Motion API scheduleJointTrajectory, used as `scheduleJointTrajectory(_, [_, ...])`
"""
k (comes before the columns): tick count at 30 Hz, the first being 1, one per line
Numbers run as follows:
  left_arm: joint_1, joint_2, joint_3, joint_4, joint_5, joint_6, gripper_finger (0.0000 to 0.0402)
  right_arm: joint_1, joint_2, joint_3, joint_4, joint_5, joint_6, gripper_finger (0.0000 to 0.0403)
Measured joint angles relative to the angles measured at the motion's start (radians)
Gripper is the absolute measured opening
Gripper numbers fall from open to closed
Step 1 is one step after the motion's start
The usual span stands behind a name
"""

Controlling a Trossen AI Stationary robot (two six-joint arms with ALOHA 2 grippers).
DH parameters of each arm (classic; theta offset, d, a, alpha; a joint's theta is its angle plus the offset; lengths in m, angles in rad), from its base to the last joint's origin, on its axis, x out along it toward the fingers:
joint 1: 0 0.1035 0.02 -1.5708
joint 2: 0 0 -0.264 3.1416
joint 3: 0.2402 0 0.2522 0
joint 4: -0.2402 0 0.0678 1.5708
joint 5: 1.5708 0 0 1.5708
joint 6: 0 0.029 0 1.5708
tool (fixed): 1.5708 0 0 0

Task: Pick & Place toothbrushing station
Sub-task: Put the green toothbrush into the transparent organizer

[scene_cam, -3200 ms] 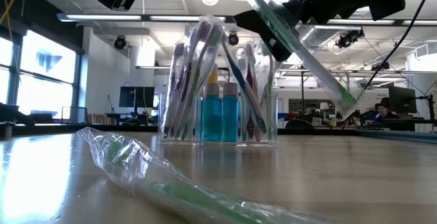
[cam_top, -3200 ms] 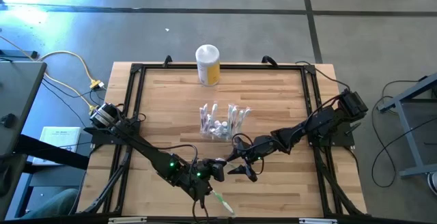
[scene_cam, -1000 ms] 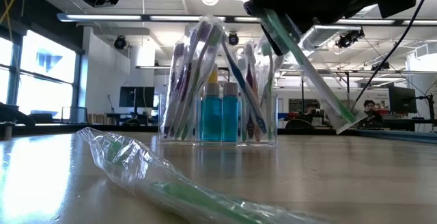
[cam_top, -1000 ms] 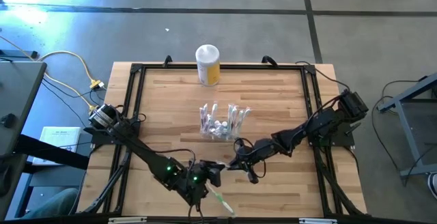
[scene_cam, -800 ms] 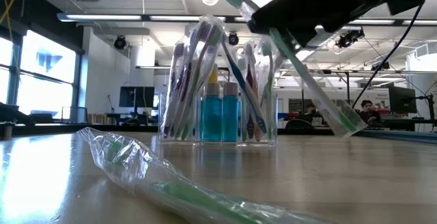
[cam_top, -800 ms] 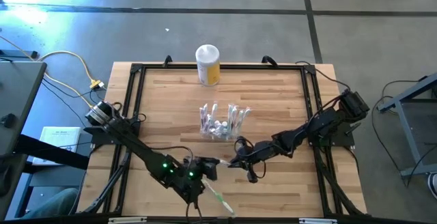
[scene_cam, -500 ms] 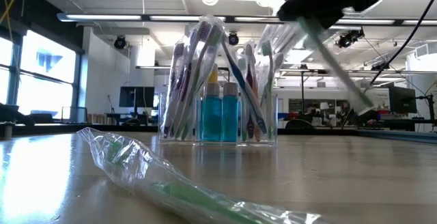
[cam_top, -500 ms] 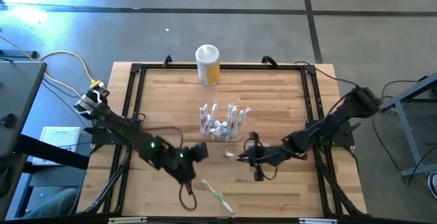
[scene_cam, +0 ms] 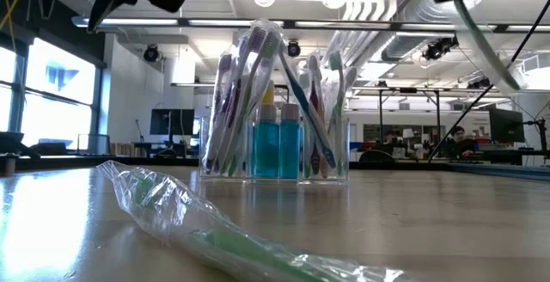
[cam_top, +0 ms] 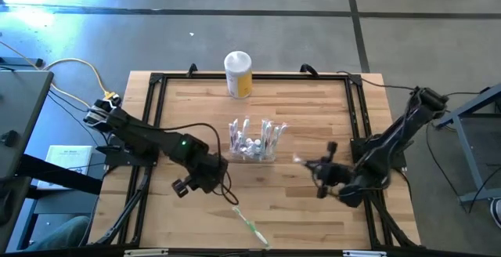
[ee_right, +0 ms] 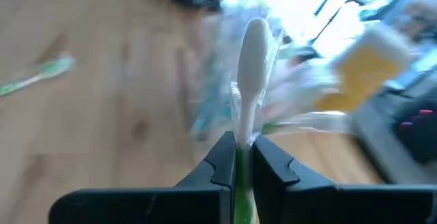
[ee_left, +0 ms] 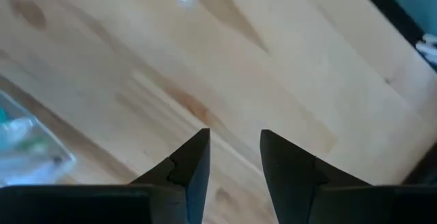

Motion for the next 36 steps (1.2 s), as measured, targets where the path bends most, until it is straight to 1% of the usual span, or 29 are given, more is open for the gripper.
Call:
scheduleJointTrajectory(3, [0.022,-0.002,-0.029,-0.036,0.002,0.005,0.0125,0.026,-0.071,0.0,-0.047,0.089,0.028,0.0016])
scheduleJointTrajectory(5, [0.038,-0.002,-0.053,-0.034,0.002,0.006,0.0125,0.037,-0.094,0.0,-0.019,0.147,-0.016,0.0016])
scheduleJointTrajectory(7, [0.058,-0.018,-0.086,0.0,0.02,0.008,0.0125,0.038,-0.105,-0.001,0.041,0.187,-0.08,0.0016])
scheduleJointTrajectory(9, [0.089,-0.042,-0.124,0.062,0.065,0.021,0.0125,0.016,-0.105,-0.016,0.169,0.198,-0.17,0.0016])
scheduleJointTrajectory(10, [0.106,-0.057,-0.143,0.085,0.089,0.039,0.0125,-0.002,-0.102,-0.033,0.254,0.172,-0.232,0.0016])
scheduleJointTrajectory(11, [0.125,-0.073,-0.164,0.102,0.113,0.054,0.0125,-0.023,-0.101,-0.057,0.352,0.121,-0.299,0.0016])
scheduleJointTrajectory(12, [0.144,-0.09,-0.184,0.119,0.136,0.069,0.0125,-0.046,-0.099,-0.088,0.466,0.043,-0.37,0.0016])
scheduleJointTrajectory(14, [0.182,-0.133,-0.228,0.167,0.163,0.089,0.0125,-0.093,-0.096,-0.165,0.74,-0.148,-0.51,0.0016])
scheduleJointTrajectory(16, [0.212,-0.177,-0.282,0.246,0.188,0.085,0.0125,-0.141,-0.084,-0.238,1.008,-0.3,-0.609,0.0016])
scheduleJointTrajectory(18, [0.244,-0.224,-0.346,0.347,0.221,0.058,0.0125,-0.186,-0.062,-0.304,1.213,-0.378,-0.676,0.0016])
scheduleJointTrajectory(20, [0.273,-0.261,-0.406,0.424,0.258,0.023,0.0125,-0.23,-0.034,-0.355,1.368,-0.43,-0.709,0.0016])
scheduleJointTrajectory(21, [0.286,-0.282,-0.433,0.463,0.259,0.002,0.0125,-0.259,-0.014,-0.372,1.437,-0.456,-0.71,0.0016])
scheduleJointTrajectory(24, [0.311,-0.331,-0.526,0.592,0.26,-0.105,0.0125,-0.357,0.069,-0.394,1.577,-0.543,-0.678,0.0016])
scheduleJointTrajectory(28, [0.311,-0.369,-0.656,0.844,0.261,-0.273,0.0125,-0.469,0.187,-0.376,1.68,-0.683,-0.629,0.0016])
scheduleJointTrajectory(29, [0.311,-0.372,-0.683,0.915,0.26,-0.327,0.0125,-0.487,0.211,-0.371,1.7,-0.704,-0.623,0.0016])
scheduleJointTrajectory(31, [0.31,-0.381,-0.74,0.995,0.257,-0.421,0.0125,-0.512,0.263,-0.358,1.739,-0.724,-0.61,0.0016])
scheduleJointTrajectory(33, [0.295,-0.38,-0.785,1.129,0.235,-0.479,0.0125,-0.533,0.302,-0.353,1.762,-0.725,-0.582,0.0016])
scheduleJointTrajectory(36, [0.255,-0.38,-0.841,1.259,0.185,-0.494,0.0125,-0.558,0.346,-0.344,1.79,-0.721,-0.515,0.0016])
